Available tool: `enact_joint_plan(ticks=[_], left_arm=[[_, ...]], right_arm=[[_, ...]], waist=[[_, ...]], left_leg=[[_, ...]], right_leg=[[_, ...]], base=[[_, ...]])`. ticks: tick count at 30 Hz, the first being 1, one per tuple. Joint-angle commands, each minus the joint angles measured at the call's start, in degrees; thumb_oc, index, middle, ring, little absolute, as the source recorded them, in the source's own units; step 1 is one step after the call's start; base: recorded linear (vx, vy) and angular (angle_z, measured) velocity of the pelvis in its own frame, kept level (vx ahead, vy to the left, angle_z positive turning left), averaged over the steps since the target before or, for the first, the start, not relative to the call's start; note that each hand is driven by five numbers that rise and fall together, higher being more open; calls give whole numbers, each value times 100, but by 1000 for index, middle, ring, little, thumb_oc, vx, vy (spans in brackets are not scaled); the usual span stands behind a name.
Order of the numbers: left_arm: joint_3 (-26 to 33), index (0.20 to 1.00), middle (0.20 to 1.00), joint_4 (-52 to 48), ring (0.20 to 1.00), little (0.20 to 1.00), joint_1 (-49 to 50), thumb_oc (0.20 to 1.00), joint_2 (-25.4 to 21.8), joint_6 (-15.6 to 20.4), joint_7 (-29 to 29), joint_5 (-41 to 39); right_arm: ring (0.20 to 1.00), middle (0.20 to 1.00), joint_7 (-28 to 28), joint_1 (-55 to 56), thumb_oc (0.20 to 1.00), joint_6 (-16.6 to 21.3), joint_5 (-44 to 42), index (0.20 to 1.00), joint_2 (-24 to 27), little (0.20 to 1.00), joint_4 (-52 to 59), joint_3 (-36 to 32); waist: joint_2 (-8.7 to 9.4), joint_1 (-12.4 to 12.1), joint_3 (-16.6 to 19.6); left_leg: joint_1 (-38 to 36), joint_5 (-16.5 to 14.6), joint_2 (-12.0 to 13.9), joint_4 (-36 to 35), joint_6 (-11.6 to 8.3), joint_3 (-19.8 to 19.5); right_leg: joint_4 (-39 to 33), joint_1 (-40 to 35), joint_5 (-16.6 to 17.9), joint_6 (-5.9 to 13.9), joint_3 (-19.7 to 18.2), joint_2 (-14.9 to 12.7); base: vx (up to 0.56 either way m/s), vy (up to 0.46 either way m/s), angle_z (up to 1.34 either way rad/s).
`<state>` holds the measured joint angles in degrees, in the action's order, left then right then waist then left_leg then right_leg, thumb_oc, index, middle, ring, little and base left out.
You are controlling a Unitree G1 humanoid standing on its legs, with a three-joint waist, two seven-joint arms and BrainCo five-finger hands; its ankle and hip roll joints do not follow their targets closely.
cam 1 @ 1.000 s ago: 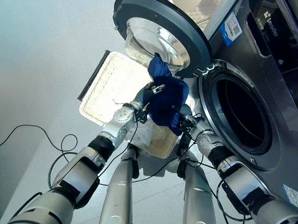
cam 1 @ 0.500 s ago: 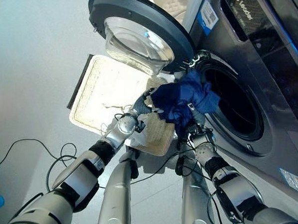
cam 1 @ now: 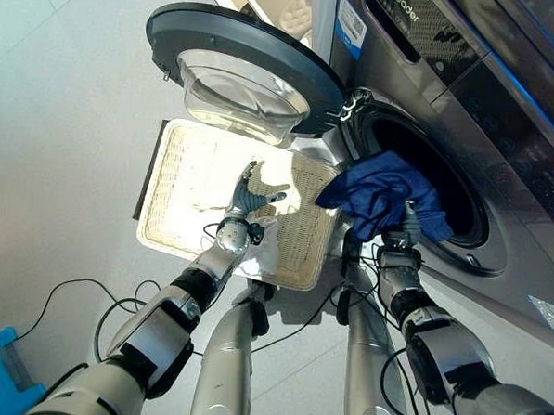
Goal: Put the clothes into the washing machine.
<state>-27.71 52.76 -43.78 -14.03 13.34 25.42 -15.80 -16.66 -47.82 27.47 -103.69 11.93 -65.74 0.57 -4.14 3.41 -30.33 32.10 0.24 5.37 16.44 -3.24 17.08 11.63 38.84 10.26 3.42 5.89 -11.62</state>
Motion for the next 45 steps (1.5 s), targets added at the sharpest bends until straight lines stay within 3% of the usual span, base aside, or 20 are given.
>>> enact_joint_plan(ticks=[1,5,13,20,25,26,27,30,37,45], left_arm=[[186,1000,1000,-67,1000,1000,-57,1000,17,317,-24,-167],[145,1000,1000,-125,1000,1000,116,1000,-169,374,-184,-216],[-161,1000,1000,-625,1000,1000,349,1000,-638,372,-415,-146],[-423,1000,1000,-1254,1000,1000,502,1000,-932,249,-368,-382],[-501,1000,1000,-1407,1000,1000,545,1000,-944,237,-283,-432],[-504,1000,1000,-1404,1000,1000,530,1000,-938,238,-273,-450],[-507,1000,1000,-1399,1000,1000,517,1000,-936,236,-274,-480],[-509,1000,1000,-1377,1000,1000,507,1000,-909,242,-255,-508],[-542,1000,1000,-1257,1000,1000,402,1000,-792,277,-203,-484],[-546,1000,1000,-1156,1000,1000,316,1000,-697,298,-262,-520]], right_arm=[[200,200,-58,-321,200,600,-417,200,441,200,100,-82],[200,200,-87,-598,200,849,-931,200,834,200,148,-309],[200,200,460,-1055,200,1594,-931,200,1534,200,692,-721],[200,200,595,-1213,200,2288,-931,200,1830,200,1335,-885],[200,200,546,-1308,200,2229,-931,200,1881,200,1394,-851],[329,329,614,-1297,329,2150,-931,329,1902,329,1261,-801],[1000,1000,770,-1296,1000,2054,-931,1000,1934,1000,1090,-745],[1000,1000,962,-1278,1000,1957,-931,1000,1950,1000,866,-661],[1000,1000,2189,-1255,1000,1700,99,1000,1941,1000,362,-508],[1000,1000,2842,-1375,1000,1600,971,1000,1897,1000,128,-393]], waist=[[-391,-44,53],[-356,-147,53],[-297,-299,53],[-316,-320,53],[-344,-317,53],[-344,-316,53],[-345,-315,53],[-342,-311,53],[-381,-324,53],[-429,-345,53]], left_leg=[[239,13,-467,-87,-187,-81],[335,-30,-483,-22,-164,-182],[437,-122,-467,65,-111,-286],[510,-183,-466,130,-106,-314],[482,-181,-455,112,-120,-314],[488,-182,-447,122,-121,-307],[489,-186,-442,141,-123,-306],[493,-186,-436,158,-123,-300],[449,-157,-419,88,-116,-250],[410,-173,-445,77,-100,-232]], right_leg=[[741,-37,-896,327,660,243],[796,19,-876,340,752,194],[905,96,-841,375,859,108],[958,189,-808,408,873,31],[960,183,-800,415,867,4],[981,192,-804,417,872,-11],[1000,195,-809,417,872,-23],[1013,200,-810,411,873,-29],[982,178,-816,403,903,-43],[981,148,-852,386,900,-40]], base=[[-6,-91,3],[-14,-79,8],[6,-60,7],[11,-25,6],[0,0,0],[0,0,0],[0,0,0],[0,0,0],[0,0,0],[0,0,0]])
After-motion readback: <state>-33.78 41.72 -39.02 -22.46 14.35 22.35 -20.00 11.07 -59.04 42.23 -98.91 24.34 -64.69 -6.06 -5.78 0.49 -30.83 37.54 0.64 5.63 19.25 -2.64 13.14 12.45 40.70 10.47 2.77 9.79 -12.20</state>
